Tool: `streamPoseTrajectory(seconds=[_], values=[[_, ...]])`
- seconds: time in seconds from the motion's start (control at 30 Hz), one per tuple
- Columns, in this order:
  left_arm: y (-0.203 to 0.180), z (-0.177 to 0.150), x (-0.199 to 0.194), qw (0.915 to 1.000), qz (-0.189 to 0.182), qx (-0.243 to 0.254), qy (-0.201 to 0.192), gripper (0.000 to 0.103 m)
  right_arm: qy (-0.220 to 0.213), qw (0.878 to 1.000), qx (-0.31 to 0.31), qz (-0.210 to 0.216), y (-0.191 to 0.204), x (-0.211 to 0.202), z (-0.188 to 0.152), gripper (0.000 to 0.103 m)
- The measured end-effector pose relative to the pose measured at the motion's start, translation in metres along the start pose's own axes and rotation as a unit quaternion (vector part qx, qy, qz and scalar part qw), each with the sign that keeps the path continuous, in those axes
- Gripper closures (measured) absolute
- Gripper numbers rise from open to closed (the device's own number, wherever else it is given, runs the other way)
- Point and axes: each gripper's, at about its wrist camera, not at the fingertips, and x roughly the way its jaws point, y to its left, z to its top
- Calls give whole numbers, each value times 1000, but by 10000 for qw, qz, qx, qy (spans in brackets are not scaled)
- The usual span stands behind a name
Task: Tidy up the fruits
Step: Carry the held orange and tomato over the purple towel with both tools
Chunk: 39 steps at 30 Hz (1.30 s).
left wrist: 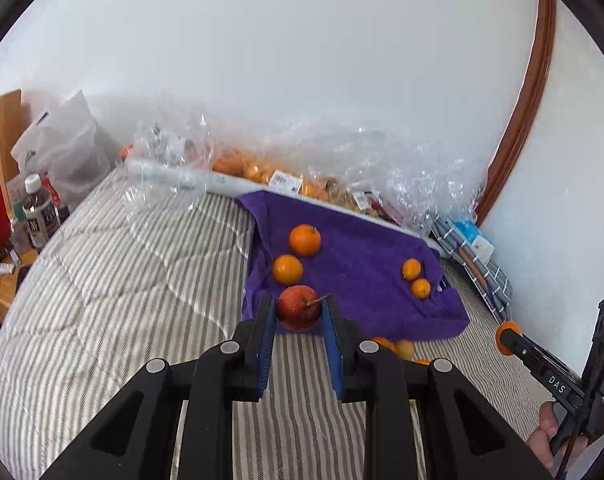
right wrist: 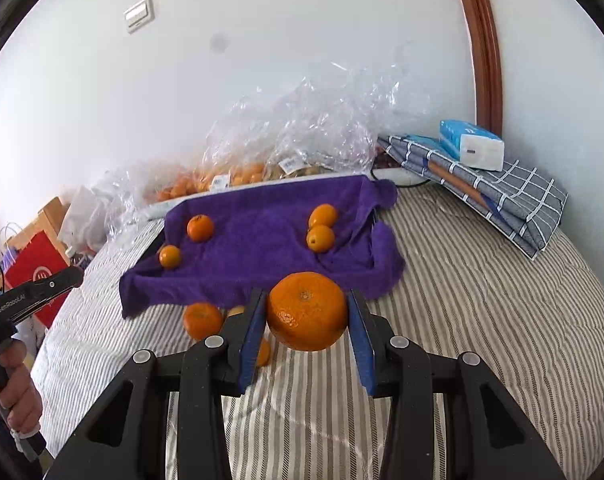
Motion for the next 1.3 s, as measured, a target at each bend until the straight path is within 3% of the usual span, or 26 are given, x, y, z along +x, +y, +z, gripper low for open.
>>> streamPoseTrajectory(seconds=[0.13,0.37,0.7,0.93,1.1,1.3], values=[[2,12,-2,9997,112,94,-195,81,-112,9999,-80,-7,3,4,15,62],[8,26,17,9999,74,-19,-82,81,-132,9998,-165,6,7,25,35,63],[-18,39,90,9997,-21,102,218,81,21,9994,-284,-170,-2,82,57,63],[-32,31,142,9979,-73,235,597,81,440,9987,-217,-113,-13,121,43,63],[-35,14,151,9957,-155,420,810,81,680,9975,-169,-60,-15,131,37,63],[-34,11,157,9938,-180,264,1069,81,814,9959,-349,-160,-9,143,31,62]])
